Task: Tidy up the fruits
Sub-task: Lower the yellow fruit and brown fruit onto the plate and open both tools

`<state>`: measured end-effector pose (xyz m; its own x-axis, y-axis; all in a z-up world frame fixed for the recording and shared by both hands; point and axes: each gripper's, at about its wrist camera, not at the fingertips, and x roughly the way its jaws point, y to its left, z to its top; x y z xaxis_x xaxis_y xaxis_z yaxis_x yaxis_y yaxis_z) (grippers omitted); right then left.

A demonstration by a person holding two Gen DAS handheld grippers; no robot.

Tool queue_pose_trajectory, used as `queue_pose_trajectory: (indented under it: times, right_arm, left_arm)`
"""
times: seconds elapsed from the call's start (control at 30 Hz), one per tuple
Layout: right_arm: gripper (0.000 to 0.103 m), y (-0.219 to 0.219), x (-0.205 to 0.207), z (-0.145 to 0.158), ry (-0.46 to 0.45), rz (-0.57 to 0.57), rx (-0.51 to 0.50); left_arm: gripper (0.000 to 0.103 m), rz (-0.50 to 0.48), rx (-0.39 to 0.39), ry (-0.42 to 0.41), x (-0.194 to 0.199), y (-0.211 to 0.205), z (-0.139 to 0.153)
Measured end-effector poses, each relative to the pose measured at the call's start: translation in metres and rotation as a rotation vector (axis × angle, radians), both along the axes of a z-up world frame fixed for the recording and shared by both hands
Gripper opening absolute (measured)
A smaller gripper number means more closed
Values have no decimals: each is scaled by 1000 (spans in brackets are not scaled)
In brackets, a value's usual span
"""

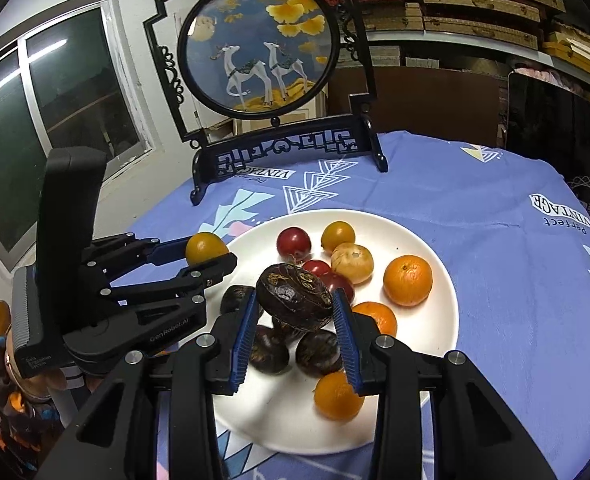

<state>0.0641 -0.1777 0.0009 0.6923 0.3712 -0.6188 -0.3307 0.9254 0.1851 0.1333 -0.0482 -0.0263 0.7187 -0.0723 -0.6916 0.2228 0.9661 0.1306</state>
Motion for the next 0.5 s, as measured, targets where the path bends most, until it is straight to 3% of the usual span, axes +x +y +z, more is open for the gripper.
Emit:
queue_pose_trajectory:
  times: [0.3, 0.33, 0.37, 0.4, 0.5]
  right_arm:
    - [39, 2, 28, -7, 17, -25, -22]
    - [45, 3, 34, -9, 20, -36, -33]
    - [56, 3, 36, -10, 21, -47, -35]
    - [57, 1, 38, -10, 19, -58, -34]
    - [57, -5, 34, -9, 15, -68, -15]
  left_arm:
    - [37, 15, 5, 46, 28, -5, -10]
    - [41, 14, 5, 50, 31, -6, -11]
    - [56, 19, 10, 48, 32, -6, -12]
    - [63, 28, 13, 40, 32, -5, -11]
    - [67, 33, 15, 16, 27, 1, -7]
